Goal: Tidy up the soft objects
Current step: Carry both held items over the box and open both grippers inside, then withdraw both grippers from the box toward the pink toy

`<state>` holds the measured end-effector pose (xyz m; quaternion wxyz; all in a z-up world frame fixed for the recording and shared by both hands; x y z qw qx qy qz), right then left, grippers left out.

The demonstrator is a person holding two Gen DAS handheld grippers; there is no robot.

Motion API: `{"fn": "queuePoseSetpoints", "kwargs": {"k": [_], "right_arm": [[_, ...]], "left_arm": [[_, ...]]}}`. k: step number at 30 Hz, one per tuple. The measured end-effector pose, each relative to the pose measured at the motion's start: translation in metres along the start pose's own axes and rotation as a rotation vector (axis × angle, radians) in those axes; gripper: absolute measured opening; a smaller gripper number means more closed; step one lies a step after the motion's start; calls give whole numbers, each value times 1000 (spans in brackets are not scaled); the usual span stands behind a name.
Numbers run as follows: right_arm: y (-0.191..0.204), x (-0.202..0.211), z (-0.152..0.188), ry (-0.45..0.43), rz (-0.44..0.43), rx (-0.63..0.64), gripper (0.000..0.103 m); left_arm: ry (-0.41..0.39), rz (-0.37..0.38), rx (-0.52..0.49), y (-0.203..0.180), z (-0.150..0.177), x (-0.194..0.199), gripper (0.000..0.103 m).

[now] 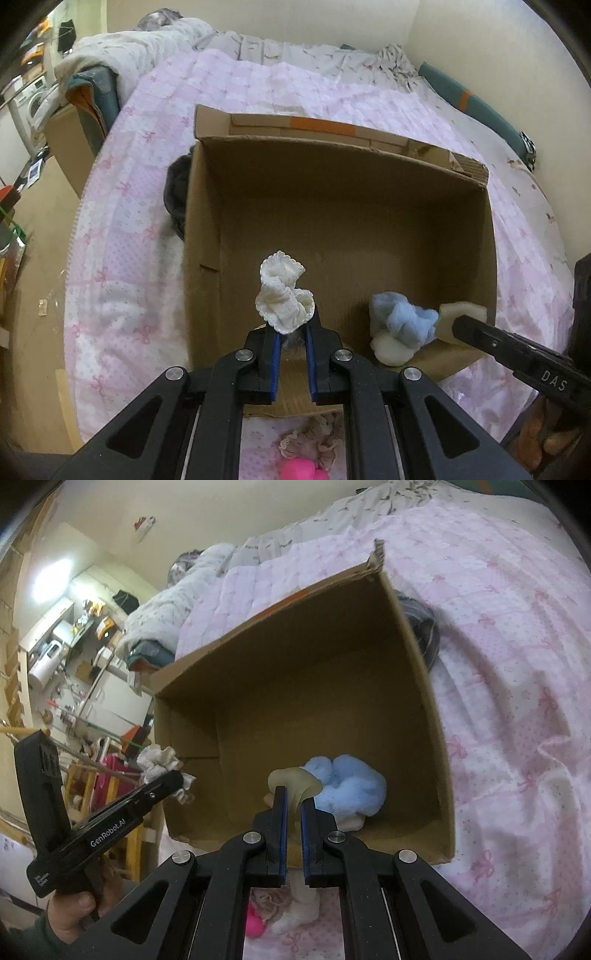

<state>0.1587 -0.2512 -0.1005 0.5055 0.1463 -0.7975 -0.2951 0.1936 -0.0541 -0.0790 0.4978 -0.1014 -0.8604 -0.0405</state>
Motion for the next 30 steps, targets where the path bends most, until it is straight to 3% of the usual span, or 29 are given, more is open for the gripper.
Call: {"fn": "queuePoseSetpoints", "kwargs": {"k": [3,8,18,23,24,25,26,27,28,30], "right_arm": [[2,-2,0,-1,10,16,8],[0,4,-4,-68,102,48,8],[-6,5,-7,-74,122,33,9],[-5,5,-6,-81,127,27,16],[-6,5,-6,-82,130,24,19],[-6,5,-7,-83,130,19,31],[-6,6,-7,-87,124,13,41],[-7,8,-7,-97,117,3,70],[-7,10,-8,-115,116,-7,83],[-9,14,-10,-130,109,-16,83]], "left_arm": [[4,2,-4,-3,1,-3,10],[7,2,-3,-4,1,-4,10],[15,-8,4,-1,3,-7,15],[15,-10,-3,-1,4,-7,28],[14,-8,-3,-2,4,-7,39],[11,-5,-1,-2,4,-6,55],[1,-5,3,-2,3,-4,63],[-9,-7,5,-2,3,-3,71],[-19,-10,5,-2,3,-1,71],[-20,-15,-4,-3,2,-1,71]]}}
Point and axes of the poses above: each gripper's, at about its wrist camera, not at the fingertips, and x roughly against the way its jaws point, y to its left, z to its underside, the point moved 3 cm from there along -x, roughly the way its jaws point, and after that the axes turned 8 degrees about -x, right-handed, at the moved point
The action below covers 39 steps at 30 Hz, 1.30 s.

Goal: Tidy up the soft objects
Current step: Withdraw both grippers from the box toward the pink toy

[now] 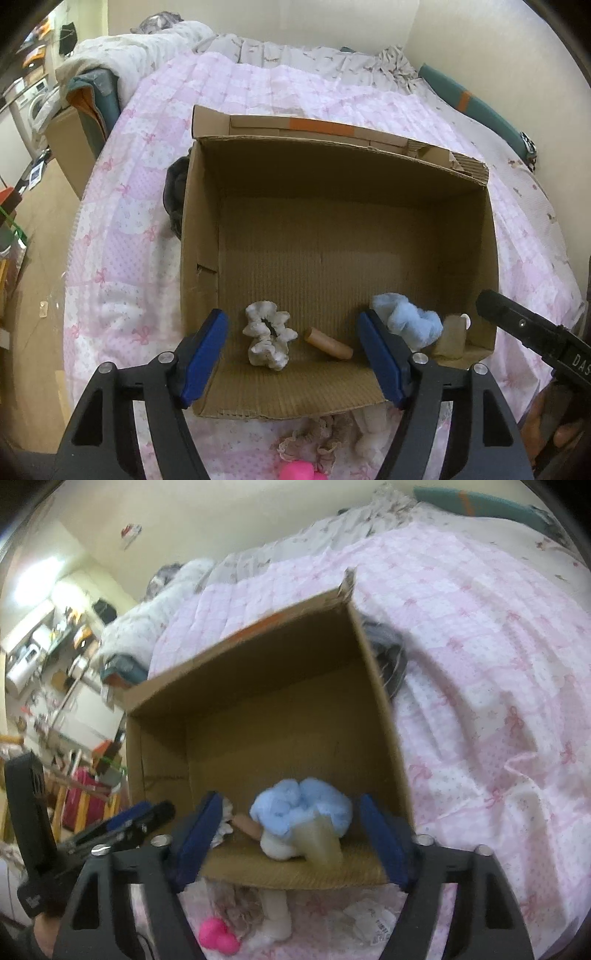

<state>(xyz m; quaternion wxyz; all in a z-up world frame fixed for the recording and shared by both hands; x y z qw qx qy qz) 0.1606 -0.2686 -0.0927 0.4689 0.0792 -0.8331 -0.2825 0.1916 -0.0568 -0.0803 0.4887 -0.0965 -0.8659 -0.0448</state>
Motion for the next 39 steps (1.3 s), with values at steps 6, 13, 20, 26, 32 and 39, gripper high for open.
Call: {"fn": "queuePoseSetpoints", "kwargs": {"k": [6,13,20,26,32,39], "right_arm": [[0,-4,1,16,1,5,83],[4,-6,2,22,3,14,83],[5,-6,3,23,10,20,83],[9,-8,9,42,26,51,83],[21,1,18,32,14,127,83],[24,15,28,27,39,165,83]], "left_arm": [[13,-7,12,2,0,-3,71],[8,-14,18,6,0,-1,71],[-10,-37,24,11,3,8,71],[-1,-68,17,14,12,13,71],[-25,-75,13,15,22,32,71],[-22,-88,29,15,43,45,71]]}}
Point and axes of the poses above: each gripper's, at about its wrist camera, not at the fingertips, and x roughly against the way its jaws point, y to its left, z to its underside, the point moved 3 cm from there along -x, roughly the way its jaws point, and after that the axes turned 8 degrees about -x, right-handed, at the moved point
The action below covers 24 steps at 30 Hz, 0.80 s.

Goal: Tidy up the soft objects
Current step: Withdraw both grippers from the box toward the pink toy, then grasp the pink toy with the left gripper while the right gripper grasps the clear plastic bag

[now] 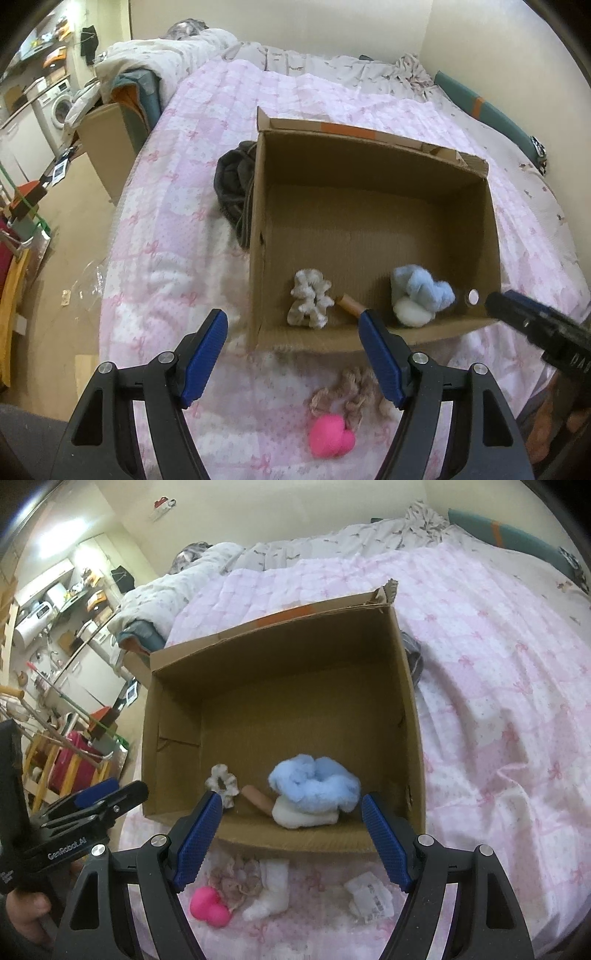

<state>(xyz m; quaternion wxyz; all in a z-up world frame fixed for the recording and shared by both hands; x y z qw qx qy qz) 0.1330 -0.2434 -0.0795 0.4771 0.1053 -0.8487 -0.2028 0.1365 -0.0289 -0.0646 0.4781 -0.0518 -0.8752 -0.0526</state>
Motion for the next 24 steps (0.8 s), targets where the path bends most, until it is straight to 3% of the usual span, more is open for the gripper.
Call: {"fn": "queuePoseSetpoints", "kwargs": {"k": [8,17,24], "right_arm": [[-8,11,12,22,-10,-14,83],[-24,23,26,18,42,-27,83],[-41,19,34,67,78,-60,83]], "left_arm": [[7,-33,-7,-1,21,4,71],[37,-54,27,12,34,1,71],[101,-52,75,20,42,-14,71]]}}
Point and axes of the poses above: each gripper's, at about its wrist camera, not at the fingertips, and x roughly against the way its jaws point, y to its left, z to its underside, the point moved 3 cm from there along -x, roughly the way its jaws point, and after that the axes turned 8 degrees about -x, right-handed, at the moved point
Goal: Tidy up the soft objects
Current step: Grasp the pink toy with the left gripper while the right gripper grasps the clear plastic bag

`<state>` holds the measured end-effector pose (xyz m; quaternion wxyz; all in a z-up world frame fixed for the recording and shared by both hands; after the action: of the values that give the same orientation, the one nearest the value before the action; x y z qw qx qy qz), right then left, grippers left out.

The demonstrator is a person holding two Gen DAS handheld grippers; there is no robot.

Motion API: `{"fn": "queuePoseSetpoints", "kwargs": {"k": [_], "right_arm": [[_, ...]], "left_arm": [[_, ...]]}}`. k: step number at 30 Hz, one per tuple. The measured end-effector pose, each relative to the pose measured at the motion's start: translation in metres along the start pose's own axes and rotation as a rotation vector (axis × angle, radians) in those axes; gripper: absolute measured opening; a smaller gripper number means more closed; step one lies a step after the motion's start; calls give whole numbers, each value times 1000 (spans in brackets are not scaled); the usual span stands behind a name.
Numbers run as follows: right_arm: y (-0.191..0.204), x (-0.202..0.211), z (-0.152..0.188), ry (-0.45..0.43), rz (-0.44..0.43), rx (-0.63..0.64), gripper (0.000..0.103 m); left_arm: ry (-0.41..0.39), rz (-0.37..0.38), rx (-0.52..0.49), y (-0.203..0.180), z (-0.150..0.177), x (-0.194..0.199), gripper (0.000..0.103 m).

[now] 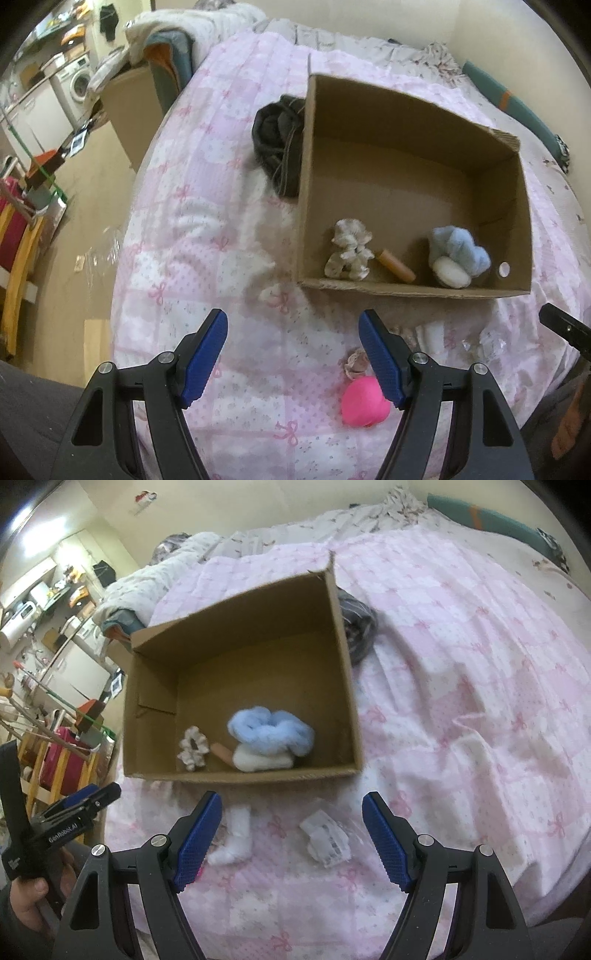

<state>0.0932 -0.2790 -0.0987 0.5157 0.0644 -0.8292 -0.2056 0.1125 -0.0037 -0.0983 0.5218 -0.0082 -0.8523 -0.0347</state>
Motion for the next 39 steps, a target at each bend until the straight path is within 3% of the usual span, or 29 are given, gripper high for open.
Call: {"fn": "queuePoseSetpoints", "kwargs": {"k": [7,12,18,22,23,25,28,30,32,36,37,39], "right_arm": [[-22,-18,-3,58,30,-116,83],[-33,-43,2,151,71,-160,83],[-14,-88,14,266,203,7,82],[2,-107,23,294,284,136,78],[5,-111,24,293,304,165,75],[9,-114,26,291,327,198,49],[12,-110,25,274,323,209,34],[13,-105,24,263,299,198,31],[15,-98,24,247,273,191,29],[13,-88,21,220,229,166,29],[10,-83,21,211,220,159,28],[8,-75,22,204,195,140,28]], "left_arm": [[36,13,63,9,3,-9,71],[63,23,85,11,5,-16,71],[99,33,88,9,8,-23,71],[157,61,26,-6,18,-32,71],[182,82,-12,-15,22,-35,71],[218,116,-75,-32,29,-41,71],[260,159,-165,-56,41,-47,71],[276,166,-209,-68,47,-52,69],[283,157,-233,-73,49,-57,60],[285,134,-237,-74,51,-63,53],[288,147,-228,-74,51,-64,42],[300,173,-213,-72,51,-64,37]]}}
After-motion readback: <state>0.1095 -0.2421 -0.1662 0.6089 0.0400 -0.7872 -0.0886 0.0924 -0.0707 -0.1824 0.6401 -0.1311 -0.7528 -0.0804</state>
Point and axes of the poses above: each gripper's, at about its wrist camera, not at the fingertips, and x roughly against the way its jaws point, y to its left, z to its underside, the point moved 3 cm from there along -x, roughly the way its jaws point, and after that the axes turned 8 degrees about -x, right-handed, at the moved point
